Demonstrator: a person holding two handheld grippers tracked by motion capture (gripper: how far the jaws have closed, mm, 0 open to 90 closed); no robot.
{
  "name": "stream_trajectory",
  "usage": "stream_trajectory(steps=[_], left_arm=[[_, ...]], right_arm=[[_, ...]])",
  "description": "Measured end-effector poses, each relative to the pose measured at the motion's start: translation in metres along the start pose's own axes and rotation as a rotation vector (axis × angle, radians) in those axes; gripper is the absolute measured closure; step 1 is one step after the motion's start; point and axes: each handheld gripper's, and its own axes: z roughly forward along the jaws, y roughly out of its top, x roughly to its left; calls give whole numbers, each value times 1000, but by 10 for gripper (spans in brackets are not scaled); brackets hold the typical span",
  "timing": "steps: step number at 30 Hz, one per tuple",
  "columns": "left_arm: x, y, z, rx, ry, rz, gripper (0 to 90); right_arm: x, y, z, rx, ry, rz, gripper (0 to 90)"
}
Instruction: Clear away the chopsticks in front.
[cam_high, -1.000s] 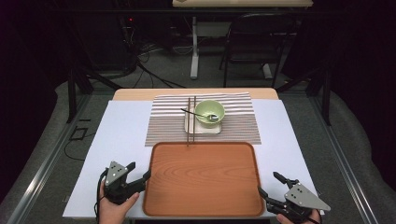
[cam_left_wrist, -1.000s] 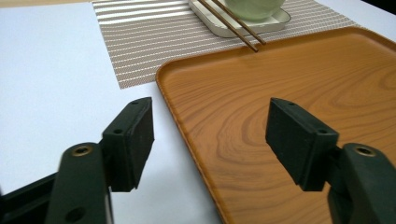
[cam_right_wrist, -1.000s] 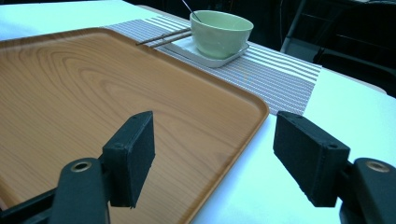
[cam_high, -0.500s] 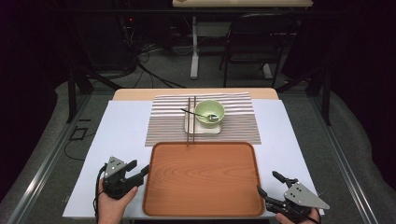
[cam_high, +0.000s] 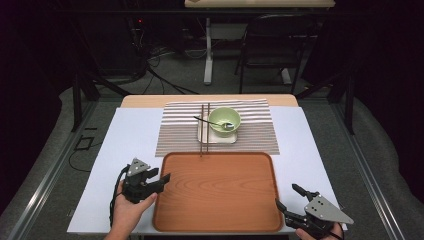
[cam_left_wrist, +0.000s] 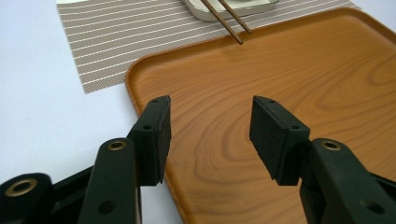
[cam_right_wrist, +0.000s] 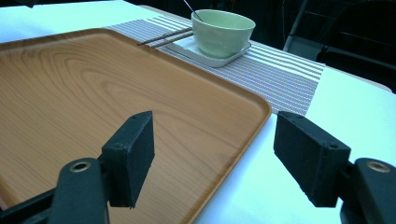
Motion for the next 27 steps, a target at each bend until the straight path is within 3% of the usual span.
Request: stream_trajectory(steps=[27], left_arm=[[11,48,23,0,-39,-90,502]], right_arm=[[0,0,-1,2,-1,6,283]])
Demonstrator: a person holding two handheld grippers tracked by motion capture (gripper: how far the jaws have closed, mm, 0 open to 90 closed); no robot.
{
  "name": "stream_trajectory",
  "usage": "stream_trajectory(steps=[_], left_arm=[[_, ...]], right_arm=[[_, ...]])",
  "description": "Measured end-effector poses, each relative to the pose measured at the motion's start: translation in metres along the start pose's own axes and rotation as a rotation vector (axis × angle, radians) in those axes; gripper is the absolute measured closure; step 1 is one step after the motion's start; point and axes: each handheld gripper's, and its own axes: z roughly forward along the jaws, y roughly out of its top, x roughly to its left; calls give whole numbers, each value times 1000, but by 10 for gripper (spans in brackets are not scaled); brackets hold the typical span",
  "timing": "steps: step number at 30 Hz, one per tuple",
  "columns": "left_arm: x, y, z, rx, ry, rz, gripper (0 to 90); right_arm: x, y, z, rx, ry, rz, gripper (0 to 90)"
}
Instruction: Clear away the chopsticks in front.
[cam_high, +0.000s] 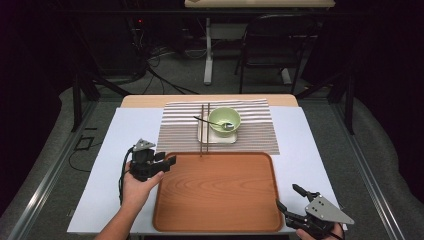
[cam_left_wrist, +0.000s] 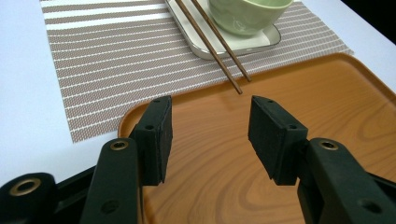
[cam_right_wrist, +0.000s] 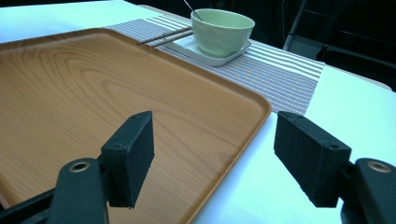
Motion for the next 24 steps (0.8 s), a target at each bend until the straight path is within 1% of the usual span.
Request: stream_trajectory(steps=[1,5,7,10,12,16,18,20,22,24], left_arm=[[0,2,2,-5,1,-6,503],[2,8,7,7,-2,-13,505],[2,11,9,12,0,-13,505],[3,15,13,11,-2,-19,505],[3,17,16,13,-2,-21,505],[3,23,21,20,-2,-23,505],[3,27,24,22,0,-25,505],[3,31,28,26,-2,-30,505],[3,36,32,26,-4,-36,505],[3,41,36,25,-8,-47,505]], right_arm=[[0,0,0,0,0,3,281],[-1,0,-1,-5,7,22,267],[-1,0,-1,-6,4,19,255],[-1,-1,-1,-15,28,31,247],[-1,-1,-2,-32,44,35,248],[-1,-1,-2,-54,62,47,245],[-1,-1,-2,-63,72,61,238],[-1,-1,-2,-61,59,64,211],[0,-1,-2,-50,53,56,171],[0,-1,-2,-50,62,62,144]])
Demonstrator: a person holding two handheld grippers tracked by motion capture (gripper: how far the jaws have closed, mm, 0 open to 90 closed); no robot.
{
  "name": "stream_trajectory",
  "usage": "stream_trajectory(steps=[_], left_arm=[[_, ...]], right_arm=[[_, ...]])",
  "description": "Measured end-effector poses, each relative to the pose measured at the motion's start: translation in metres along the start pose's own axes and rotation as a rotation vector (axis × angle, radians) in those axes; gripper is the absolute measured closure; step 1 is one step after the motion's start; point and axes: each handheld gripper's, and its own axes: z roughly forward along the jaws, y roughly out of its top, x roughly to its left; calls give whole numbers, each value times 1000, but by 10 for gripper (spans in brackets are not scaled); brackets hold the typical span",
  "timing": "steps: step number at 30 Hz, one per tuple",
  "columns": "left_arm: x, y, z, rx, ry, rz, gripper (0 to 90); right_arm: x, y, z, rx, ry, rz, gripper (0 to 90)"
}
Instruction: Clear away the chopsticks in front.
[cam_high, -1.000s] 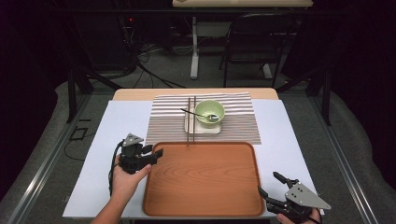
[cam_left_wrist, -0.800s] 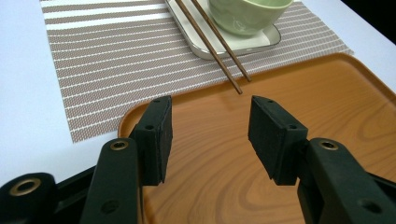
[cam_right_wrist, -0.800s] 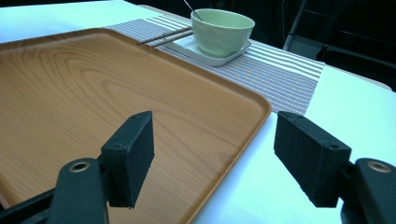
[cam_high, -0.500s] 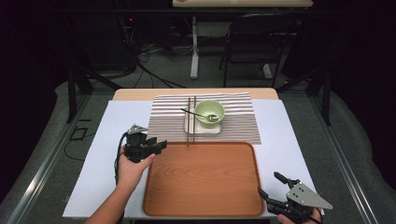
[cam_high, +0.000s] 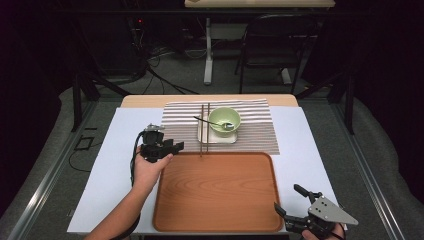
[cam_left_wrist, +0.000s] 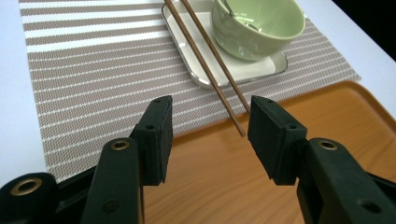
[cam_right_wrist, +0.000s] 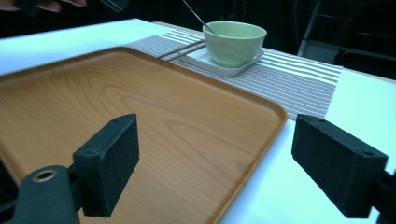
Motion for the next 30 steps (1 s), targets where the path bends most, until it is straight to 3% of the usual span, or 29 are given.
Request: stream_trajectory(steps=[9,16,19,30], left_arm=[[-1,12,18,15,-4,-18,509],[4,18,30,27,-11,-67,514],[6,21,35,30,-11,-86,520],[8,31,53,38,-35,-129,531]], right_arm=[[0,0,-2,-26,29,16,139],[0,-3,-2,-57,3,3,141],[-1,-4,-2,-56,10,26,141],[-1,-7,0,-47,47,25,142]])
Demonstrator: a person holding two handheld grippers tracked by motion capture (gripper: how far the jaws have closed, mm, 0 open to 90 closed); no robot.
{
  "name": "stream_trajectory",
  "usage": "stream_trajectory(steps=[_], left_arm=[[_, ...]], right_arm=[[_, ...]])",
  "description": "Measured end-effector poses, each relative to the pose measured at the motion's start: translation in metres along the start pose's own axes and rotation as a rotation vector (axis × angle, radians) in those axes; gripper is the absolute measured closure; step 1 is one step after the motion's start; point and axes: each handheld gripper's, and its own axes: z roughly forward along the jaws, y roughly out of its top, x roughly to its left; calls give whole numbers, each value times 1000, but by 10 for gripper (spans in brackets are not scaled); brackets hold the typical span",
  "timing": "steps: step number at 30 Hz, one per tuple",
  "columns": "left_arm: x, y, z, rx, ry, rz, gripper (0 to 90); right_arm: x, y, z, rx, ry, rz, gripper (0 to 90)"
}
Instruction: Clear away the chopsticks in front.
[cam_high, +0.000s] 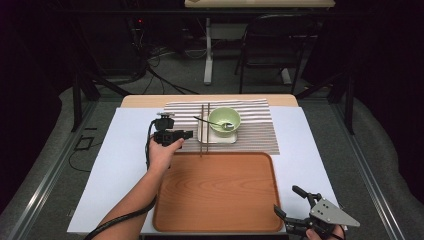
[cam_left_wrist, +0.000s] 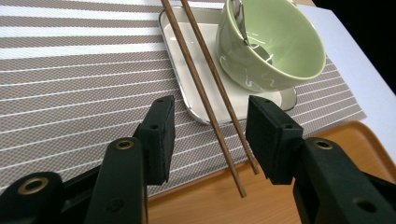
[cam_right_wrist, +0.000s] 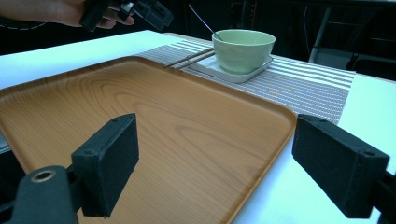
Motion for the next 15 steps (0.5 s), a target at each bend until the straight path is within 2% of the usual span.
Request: stream_trajectory(steps=[6,15], left_arm=[[3,7,14,17,-8,-45,551],[5,19,37,65,33,-61,599]], right_arm=[[-1,0,-2,-9,-12,-3,143],[-2,-1,-2,-8,-15,-1,143]])
